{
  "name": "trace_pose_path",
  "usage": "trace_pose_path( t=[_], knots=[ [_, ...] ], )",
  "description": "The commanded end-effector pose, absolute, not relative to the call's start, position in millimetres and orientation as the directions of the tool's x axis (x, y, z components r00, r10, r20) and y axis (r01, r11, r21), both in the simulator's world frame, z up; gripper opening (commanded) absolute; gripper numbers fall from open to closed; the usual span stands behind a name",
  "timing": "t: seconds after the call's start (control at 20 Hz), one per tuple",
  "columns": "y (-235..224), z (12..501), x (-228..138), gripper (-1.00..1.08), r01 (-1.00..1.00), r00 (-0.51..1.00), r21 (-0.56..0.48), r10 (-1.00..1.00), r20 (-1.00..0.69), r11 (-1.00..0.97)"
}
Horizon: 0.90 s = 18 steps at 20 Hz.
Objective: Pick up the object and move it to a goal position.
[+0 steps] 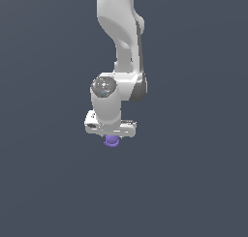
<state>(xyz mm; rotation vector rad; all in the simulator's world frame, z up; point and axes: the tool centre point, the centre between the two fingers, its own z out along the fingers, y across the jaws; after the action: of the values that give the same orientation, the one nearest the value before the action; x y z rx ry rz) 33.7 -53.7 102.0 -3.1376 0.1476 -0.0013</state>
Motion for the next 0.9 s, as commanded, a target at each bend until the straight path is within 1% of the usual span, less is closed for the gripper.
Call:
trace_pose_path(
  t=[0.0, 0.4, 0.85],
  knots=[
    [-71.8, 109.9, 44.8, -1.0, -0.092, 0.996, -0.001, -0.092, 0.0, -0.996],
    [-104.6, 123.8, 66.7, -1.0, -0.092, 0.996, 0.0, -0.092, 0.0, -0.996],
    [-113.6, 127.5, 73.6, -1.0, -0.093, 0.996, 0.0, -0.093, 0.0, -0.996]
  ],
)
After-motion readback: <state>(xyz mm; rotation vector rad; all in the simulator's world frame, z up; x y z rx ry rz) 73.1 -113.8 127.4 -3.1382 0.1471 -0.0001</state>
